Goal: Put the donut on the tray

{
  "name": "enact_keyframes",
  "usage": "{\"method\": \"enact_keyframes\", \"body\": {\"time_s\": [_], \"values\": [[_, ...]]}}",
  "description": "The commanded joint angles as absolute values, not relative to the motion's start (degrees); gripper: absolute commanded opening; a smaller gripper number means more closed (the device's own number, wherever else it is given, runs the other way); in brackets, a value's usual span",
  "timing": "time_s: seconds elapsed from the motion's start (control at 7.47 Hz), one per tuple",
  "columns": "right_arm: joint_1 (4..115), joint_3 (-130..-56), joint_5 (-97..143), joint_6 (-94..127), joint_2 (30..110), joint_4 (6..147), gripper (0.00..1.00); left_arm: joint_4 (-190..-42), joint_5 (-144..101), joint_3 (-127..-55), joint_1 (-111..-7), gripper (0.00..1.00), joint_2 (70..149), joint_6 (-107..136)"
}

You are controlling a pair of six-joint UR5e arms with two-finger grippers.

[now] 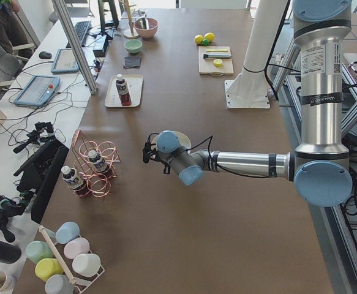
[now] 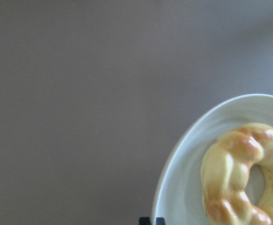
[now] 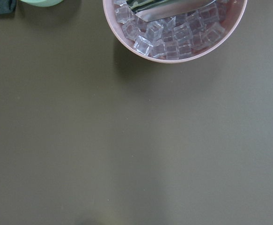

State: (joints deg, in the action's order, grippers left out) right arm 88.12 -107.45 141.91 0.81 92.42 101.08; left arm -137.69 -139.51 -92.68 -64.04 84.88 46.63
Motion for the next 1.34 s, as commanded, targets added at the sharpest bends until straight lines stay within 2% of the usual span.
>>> {"method": "enact_keyframes", "body": {"time_s": [0.0, 0.27, 0.54, 0.67, 0.94, 1.21], "values": [[82.99, -110.55, 141.94, 10.51, 90.27, 100.55, 1.00, -135.88, -139.49, -103.77, -59.88, 0.00, 87.52, 58.04], [78.77, -113.37, 141.94, 19.73, 87.29, 99.93, 1.00, -126.99, -139.48, -106.07, -56.62, 0.00, 97.06, 68.17], [74.47, -115.48, 141.59, 30.61, 82.91, 99.24, 1.00, -106.09, -134.15, -111.77, -53.28, 0.00, 109.46, 71.10], [71.75, -115.49, 141.24, 37.72, 80.88, 95.75, 1.00, -98.08, -131.60, -112.14, -51.70, 0.00, 116.30, 72.06], [66.65, -115.49, 138.70, 49.07, 76.40, 91.42, 1.00, -93.00, -123.88, -111.54, -44.25, 0.00, 123.98, 77.76], [62.34, -115.23, 137.64, 58.75, 70.26, 91.41, 0.99, -92.46, -119.20, -110.75, -40.18, 0.00, 126.81, 78.92]]}}
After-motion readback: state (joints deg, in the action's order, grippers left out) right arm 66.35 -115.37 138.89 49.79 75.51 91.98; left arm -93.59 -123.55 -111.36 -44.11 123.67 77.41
